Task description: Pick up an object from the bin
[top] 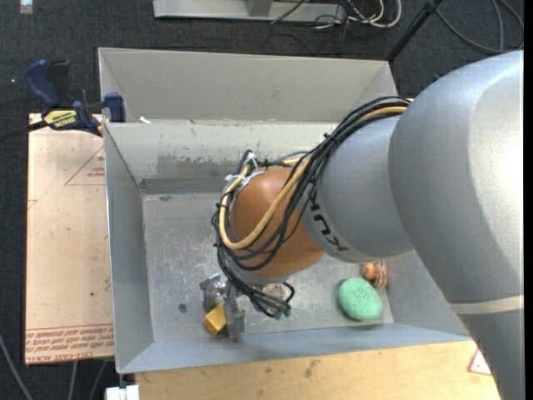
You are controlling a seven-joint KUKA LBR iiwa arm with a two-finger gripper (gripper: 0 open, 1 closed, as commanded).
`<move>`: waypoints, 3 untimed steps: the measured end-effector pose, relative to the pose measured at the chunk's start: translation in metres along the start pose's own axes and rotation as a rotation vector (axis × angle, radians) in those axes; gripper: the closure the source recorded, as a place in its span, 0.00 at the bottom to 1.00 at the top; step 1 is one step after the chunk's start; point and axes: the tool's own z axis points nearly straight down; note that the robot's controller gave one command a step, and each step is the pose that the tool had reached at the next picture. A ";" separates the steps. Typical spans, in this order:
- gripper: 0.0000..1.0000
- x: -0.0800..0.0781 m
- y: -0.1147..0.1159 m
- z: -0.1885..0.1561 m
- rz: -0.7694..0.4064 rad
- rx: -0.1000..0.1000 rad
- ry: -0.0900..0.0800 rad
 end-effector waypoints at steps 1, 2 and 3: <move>1.00 0.001 0.000 -0.006 0.000 0.000 0.005; 1.00 0.000 0.000 -0.012 0.001 0.000 0.003; 1.00 0.001 0.001 -0.019 0.001 -0.001 0.009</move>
Offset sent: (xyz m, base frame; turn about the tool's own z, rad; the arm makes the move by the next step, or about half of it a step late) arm -0.0003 0.0001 0.0139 0.0000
